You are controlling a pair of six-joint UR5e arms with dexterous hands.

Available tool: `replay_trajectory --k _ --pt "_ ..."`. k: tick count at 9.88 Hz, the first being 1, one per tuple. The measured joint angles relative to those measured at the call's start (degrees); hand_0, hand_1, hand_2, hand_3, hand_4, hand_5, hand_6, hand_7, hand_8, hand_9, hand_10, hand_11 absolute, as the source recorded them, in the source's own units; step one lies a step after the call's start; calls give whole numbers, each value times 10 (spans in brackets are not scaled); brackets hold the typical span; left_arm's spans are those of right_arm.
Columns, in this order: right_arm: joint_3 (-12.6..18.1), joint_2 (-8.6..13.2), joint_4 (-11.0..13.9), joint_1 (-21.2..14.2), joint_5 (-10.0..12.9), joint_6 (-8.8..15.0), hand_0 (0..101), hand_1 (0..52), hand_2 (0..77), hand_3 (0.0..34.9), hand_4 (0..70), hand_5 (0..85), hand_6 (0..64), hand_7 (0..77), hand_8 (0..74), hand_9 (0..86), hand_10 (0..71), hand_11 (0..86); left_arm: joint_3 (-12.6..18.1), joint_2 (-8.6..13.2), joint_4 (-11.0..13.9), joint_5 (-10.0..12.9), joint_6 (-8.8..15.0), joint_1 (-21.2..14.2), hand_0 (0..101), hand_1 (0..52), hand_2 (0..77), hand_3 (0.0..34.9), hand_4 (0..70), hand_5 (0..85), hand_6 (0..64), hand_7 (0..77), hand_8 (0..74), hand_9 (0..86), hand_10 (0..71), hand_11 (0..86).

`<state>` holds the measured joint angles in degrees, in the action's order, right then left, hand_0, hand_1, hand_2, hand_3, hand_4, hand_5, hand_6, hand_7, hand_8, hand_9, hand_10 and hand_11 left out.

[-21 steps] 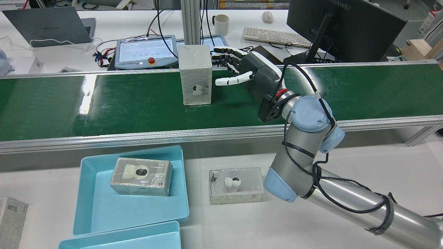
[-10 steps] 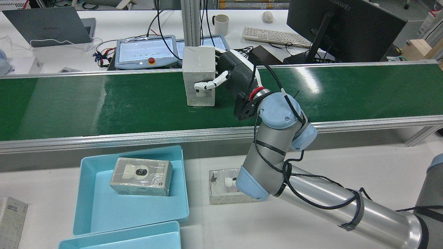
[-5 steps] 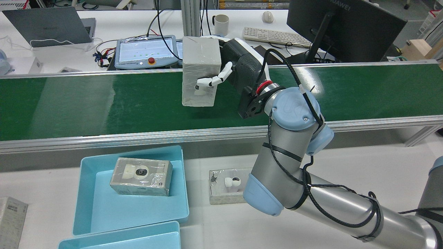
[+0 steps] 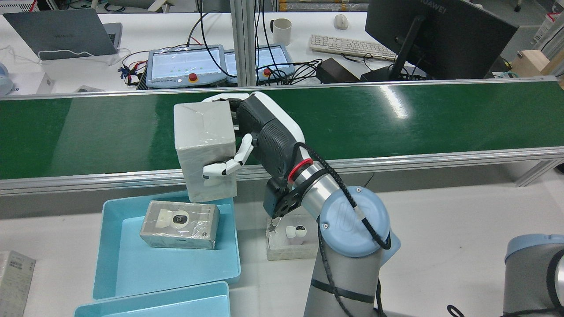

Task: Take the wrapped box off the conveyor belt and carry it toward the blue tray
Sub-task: 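Lift the wrapped box off the belt and carry it over the blue tray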

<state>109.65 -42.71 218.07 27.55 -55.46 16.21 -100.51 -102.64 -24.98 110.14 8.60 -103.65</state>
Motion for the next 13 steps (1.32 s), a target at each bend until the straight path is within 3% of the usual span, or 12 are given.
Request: replay_trajectory --k 1,2,4,7,8,9,10,11,12,13 --pt "-15 10 -9 -26 15 21 526 44 360 40 551 273 327 573 524 431 518 344 0 0 0 0 0 0 0 0 11 0 0 11 0 5 5 0 5 0" --pt "-33 15 -28 -44 22 34 523 5 382 40 556 273 327 584 529 431 545 344 0 0 0 0 0 0 0 0 11 0 0 5 0 5 5 0 5 0" --pt "-59 13 -63 -59 24 43 527 5 382 40 556 273 327 584 529 431 545 344 0 0 0 0 0 0 0 0 5 0 0 11 0 5 5 0 5 0" --pt "-93 31 -79 -63 -13 42 555 5 382 38 556 289 327 584 551 431 556 344 0 0 0 0 0 0 0 0 11 0 0 5 0 5 5 0 5 0" --pt "-98 42 -80 -64 -22 42 542 22 295 37 458 262 240 660 491 376 502 273 0 0 0 0 0 0 0 0 11 0 0 5 0 5 5 0 5 0" --pt "-101 52 -81 -65 -27 42 542 22 295 37 458 262 240 660 491 376 502 273 0 0 0 0 0 0 0 0 5 0 0 5 0 5 5 0 0 5" --pt "-101 58 -81 -66 -30 42 518 93 224 78 371 180 169 589 415 289 415 169 0 0 0 0 0 0 0 0 5 0 0 11 0 5 5 0 5 0" --pt "-99 60 -81 -67 -35 42 490 224 114 112 289 104 93 529 327 185 322 60 0 0 0 0 0 0 0 0 11 0 0 11 0 5 5 0 5 0" --pt "-96 60 -80 -67 -43 41 489 109 104 186 49 120 16 496 87 27 44 16 0 0 0 0 0 0 0 0 11 0 0 5 0 5 5 0 5 0" --pt "-93 58 -80 -66 -51 35 489 185 71 186 93 125 38 371 87 27 44 16 0 0 0 0 0 0 0 0 11 0 0 5 0 5 5 0 5 0"
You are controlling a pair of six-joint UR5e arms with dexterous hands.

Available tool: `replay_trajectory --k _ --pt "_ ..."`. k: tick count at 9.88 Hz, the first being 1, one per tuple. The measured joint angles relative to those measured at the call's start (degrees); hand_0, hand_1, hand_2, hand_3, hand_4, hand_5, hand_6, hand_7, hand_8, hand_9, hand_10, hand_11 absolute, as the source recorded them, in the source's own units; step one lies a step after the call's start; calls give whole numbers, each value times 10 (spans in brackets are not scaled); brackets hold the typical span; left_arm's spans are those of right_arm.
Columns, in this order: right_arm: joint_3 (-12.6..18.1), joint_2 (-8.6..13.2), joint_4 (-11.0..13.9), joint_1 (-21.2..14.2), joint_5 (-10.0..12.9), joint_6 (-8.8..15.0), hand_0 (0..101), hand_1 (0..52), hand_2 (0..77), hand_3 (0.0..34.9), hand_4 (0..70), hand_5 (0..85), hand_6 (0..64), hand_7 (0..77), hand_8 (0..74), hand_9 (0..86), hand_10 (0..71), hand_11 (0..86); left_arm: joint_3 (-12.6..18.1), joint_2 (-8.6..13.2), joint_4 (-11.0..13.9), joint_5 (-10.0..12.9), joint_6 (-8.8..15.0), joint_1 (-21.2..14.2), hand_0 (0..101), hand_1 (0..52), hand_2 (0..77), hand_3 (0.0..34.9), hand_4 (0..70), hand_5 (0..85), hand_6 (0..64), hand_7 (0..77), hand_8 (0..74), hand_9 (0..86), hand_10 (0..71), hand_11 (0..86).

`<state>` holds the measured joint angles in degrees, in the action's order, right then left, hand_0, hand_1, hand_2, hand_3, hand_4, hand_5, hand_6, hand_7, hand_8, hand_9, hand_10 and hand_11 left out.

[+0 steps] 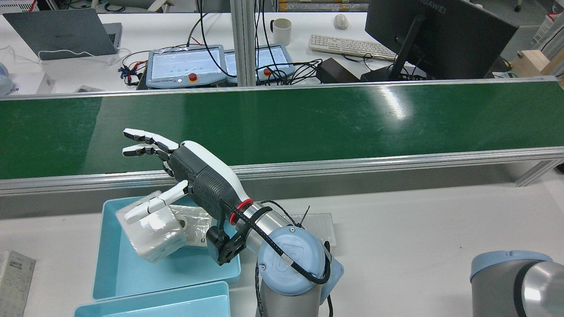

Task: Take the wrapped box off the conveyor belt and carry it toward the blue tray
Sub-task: 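Lift the wrapped box off the belt and carry it over the blue tray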

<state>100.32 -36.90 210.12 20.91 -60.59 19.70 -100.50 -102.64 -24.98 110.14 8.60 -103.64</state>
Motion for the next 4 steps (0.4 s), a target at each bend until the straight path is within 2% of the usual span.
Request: replay_trajectory --k 1,2,3,4 --pt "9 -6 1 0 -5 -9 490 185 71 216 93 125 38 218 0 33 0 11 0 0 0 0 0 0 0 0 5 0 0 5 0 5 5 0 5 0" --pt "26 -19 3 6 -8 -18 492 120 104 254 93 120 33 273 0 33 0 11 0 0 0 0 0 0 0 0 11 0 0 5 0 5 5 0 5 0" --pt "52 -41 4 24 -9 -30 493 147 76 308 87 115 38 256 0 33 0 11 0 0 0 0 0 0 0 0 11 0 0 5 0 5 5 0 5 0" --pt "83 -76 5 54 -10 -47 502 164 98 307 104 142 33 278 0 38 0 11 0 0 0 0 0 0 0 0 11 0 0 11 0 5 5 0 5 0"
